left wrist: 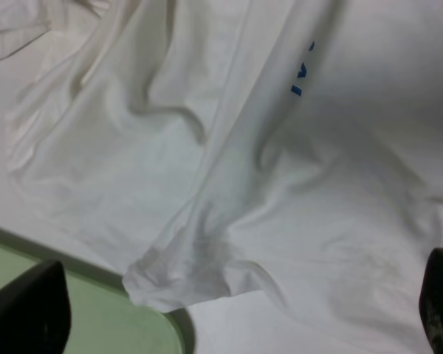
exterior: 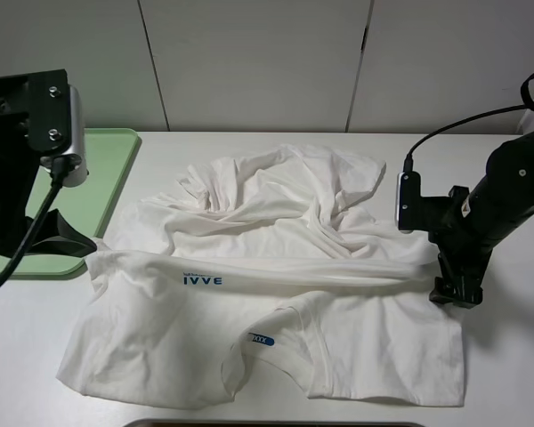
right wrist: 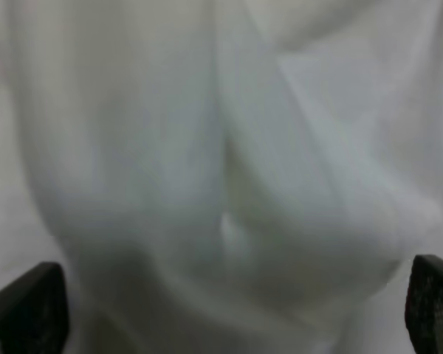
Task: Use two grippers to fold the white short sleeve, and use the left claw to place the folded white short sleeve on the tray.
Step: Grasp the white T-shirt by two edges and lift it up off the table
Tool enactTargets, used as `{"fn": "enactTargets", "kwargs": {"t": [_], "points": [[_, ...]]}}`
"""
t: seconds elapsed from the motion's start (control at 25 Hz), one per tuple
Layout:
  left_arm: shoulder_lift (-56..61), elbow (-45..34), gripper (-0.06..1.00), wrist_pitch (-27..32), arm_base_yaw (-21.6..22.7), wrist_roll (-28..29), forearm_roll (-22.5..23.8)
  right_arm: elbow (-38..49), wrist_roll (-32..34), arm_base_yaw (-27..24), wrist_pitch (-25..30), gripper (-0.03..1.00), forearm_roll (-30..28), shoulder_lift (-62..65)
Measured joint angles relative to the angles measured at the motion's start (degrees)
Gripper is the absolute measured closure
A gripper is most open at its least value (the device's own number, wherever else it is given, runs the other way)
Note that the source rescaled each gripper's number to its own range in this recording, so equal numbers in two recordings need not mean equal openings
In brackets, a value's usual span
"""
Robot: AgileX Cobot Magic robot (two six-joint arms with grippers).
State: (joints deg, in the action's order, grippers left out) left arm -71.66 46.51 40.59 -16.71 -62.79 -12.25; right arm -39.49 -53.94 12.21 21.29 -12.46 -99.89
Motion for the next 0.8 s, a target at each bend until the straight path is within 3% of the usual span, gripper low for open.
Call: {"fn": "enactTargets", "kwargs": {"t": [0.08, 0.24, 0.32, 0.52, 0.64, 0.8], "points": [[0.0, 0.0, 0.0, 0.0, 0.0, 0.0, 0.0, 0.0, 2.35, 0.0, -0.52, 0.02, -1.56, 0.0], [0.0, 0.0, 0.01, 0.0, 0.0, 0.0, 0.0, 0.0, 5.47, 0.0, -0.79, 0.45, -2.79, -0.29], [0.0, 0.0, 0.01, 0.0, 0.0, 0.0, 0.0, 0.0, 5.85, 0.0, -0.01, 0.6, -2.79, -1.18], [0.0, 0.0, 0.01, 0.0, 0.0, -0.06, 0.0, 0.0, 5.92, 0.0, 0.59, 0.66, -2.85, -1.94], [0.0, 0.0, 0.02, 0.0, 0.0, -0.06, 0.0, 0.0, 5.86, 0.0, 2.43, 0.95, -3.49, -1.94], [-0.44, 0.0, 0.03, 0.0, 0.0, -0.06, 0.12, 0.0, 5.81, 0.0, 3.22, 0.97, -4.25, -1.94]]}}
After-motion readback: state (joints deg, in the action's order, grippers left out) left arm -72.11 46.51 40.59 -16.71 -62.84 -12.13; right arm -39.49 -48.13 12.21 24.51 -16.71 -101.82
